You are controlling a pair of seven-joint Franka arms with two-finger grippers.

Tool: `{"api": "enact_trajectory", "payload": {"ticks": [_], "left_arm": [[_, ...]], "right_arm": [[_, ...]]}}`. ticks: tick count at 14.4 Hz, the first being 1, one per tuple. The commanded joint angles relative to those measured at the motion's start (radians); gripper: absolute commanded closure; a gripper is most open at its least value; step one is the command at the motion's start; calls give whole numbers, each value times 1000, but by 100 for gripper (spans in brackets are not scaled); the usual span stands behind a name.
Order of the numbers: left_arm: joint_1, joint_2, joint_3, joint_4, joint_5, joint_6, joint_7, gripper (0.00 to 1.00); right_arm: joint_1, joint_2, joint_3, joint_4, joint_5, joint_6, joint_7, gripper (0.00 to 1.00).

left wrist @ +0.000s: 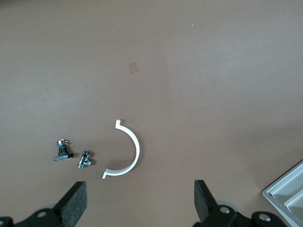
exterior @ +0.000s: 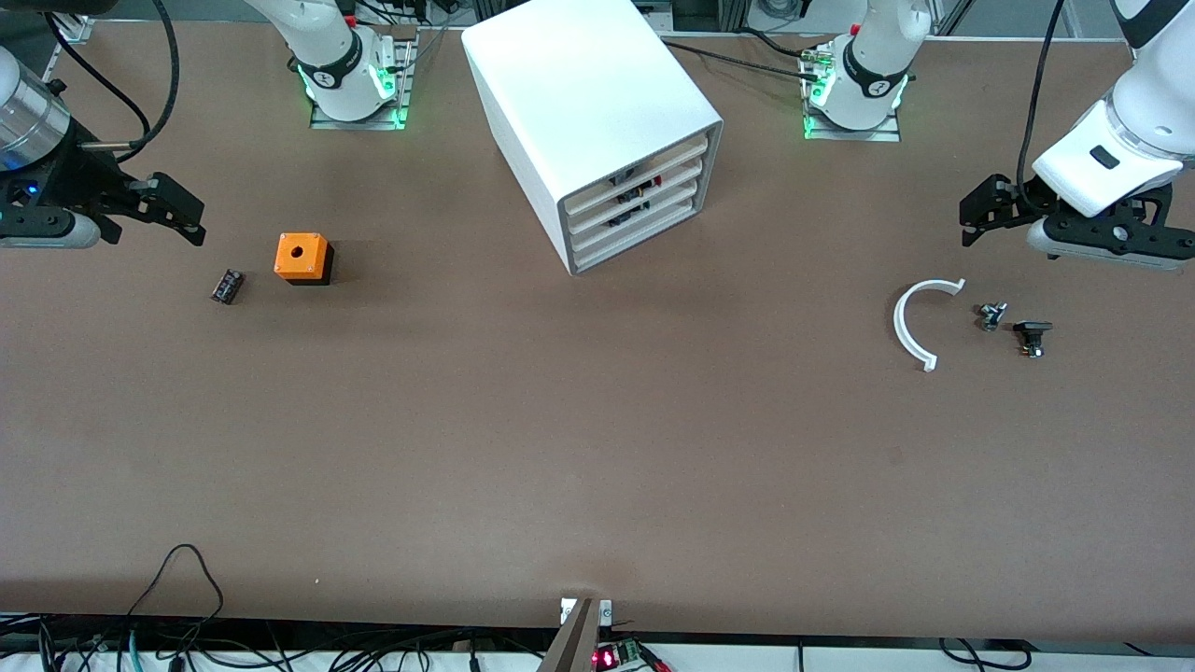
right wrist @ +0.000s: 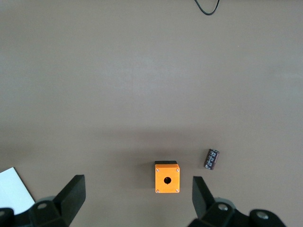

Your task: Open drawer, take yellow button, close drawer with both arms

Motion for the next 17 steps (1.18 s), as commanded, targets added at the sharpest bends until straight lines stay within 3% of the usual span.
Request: {"api": "enact_trajectory", "payload": {"ticks": [1, 7, 12, 15, 17], "left_arm": [[-6, -3, 9, 9, -20, -2, 16, 0], [-6, -2, 1, 10, -23, -37, 20, 0], [-9, 23, -33, 10, -226, -261, 26, 0], [-9, 70, -80, 6, -266, -331, 26, 0], [-6, 92, -83, -13, -369, -347, 40, 0]], "right_arm": [[0, 43, 4, 12, 3, -9, 10, 0], [9, 121, 4, 9, -3, -6, 0, 0], [53, 135, 9, 1, 3, 26, 6, 0], [47, 175, 9, -2, 39, 46, -10, 0], [47, 199, 9, -2, 40, 72, -11, 0]]}}
